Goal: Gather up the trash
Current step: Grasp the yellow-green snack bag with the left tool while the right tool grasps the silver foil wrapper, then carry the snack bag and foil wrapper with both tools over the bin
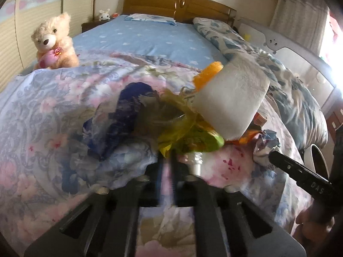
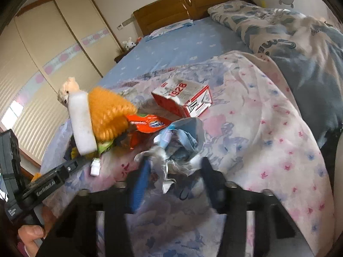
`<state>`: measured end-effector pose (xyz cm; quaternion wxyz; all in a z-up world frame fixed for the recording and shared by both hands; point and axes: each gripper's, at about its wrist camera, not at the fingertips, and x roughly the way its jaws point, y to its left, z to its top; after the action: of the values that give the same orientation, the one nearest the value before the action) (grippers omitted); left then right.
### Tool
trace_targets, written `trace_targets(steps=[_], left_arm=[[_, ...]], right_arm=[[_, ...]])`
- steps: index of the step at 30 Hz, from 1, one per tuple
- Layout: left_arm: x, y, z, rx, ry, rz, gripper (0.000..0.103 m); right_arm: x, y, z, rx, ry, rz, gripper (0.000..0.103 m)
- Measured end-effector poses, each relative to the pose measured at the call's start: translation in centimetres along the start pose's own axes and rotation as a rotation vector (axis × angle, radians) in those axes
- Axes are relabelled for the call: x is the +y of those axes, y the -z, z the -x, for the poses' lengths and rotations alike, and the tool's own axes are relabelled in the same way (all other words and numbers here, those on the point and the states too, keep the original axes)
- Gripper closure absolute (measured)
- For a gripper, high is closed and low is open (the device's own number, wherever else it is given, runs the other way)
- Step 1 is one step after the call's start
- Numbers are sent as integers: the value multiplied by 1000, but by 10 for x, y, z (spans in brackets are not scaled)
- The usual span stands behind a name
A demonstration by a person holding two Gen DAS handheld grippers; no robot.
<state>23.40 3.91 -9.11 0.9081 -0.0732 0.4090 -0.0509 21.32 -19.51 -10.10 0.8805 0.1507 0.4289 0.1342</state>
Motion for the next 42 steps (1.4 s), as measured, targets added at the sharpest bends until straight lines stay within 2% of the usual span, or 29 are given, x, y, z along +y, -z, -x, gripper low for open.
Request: trace_targets(steps=[1, 4, 8, 14, 21, 42], left_arm=[[-2, 1, 2, -5, 0, -3, 101], [-5, 9, 13, -24, 4, -8, 102], [-6, 21, 27, -36, 17, 1, 102], [-16, 42, 49, -37, 53, 3, 102], [-43, 60, 62, -28, 95, -45, 102], [-135, 76, 72, -3, 218, -214, 102]], right_arm=[[1, 1, 2, -8, -6, 8, 70], [2, 4, 10, -17, -23, 17, 81], [1, 10, 23, -25, -44, 13, 85], [-2, 26, 46, -35, -60, 16, 86], [-13, 40, 73, -56, -55, 3, 87], [-69, 62, 146, -145, 20, -89, 87]])
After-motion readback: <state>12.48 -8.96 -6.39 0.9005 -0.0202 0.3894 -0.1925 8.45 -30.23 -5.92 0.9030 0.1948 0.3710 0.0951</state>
